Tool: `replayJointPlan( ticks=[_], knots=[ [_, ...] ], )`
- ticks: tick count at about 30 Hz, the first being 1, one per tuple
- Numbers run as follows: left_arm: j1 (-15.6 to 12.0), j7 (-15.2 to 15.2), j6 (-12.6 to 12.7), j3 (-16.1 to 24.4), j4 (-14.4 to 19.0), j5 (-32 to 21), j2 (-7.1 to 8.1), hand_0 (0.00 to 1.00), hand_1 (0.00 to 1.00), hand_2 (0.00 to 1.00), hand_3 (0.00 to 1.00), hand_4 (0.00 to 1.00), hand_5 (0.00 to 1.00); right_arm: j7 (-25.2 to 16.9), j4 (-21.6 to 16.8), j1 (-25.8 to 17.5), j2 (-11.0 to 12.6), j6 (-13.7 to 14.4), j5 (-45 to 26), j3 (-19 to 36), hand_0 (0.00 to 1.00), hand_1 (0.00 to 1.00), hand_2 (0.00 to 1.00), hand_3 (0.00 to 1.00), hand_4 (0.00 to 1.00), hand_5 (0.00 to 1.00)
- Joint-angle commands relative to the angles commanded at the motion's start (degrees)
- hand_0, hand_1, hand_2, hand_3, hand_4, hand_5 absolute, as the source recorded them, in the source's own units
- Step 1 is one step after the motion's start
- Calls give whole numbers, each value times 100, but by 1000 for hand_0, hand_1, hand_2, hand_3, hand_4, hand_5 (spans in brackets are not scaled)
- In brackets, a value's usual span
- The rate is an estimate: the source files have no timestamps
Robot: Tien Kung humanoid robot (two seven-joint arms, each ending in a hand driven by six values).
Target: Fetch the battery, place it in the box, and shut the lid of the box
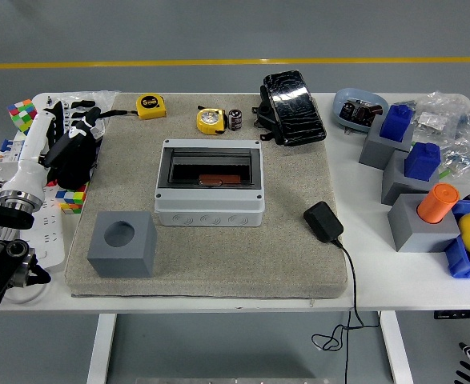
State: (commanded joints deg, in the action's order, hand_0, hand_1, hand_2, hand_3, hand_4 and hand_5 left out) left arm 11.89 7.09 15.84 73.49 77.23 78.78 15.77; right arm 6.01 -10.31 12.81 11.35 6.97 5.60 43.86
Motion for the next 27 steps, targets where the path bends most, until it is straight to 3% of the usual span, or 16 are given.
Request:
replayJointPlan(
  ticks=[27],
  knots=[
    [60,-27,-76,22,24,31,71,430,595,610,677,998,814,-6,0,5,-61,-21,52,64,626,686,668,549,917,493]
  ],
)
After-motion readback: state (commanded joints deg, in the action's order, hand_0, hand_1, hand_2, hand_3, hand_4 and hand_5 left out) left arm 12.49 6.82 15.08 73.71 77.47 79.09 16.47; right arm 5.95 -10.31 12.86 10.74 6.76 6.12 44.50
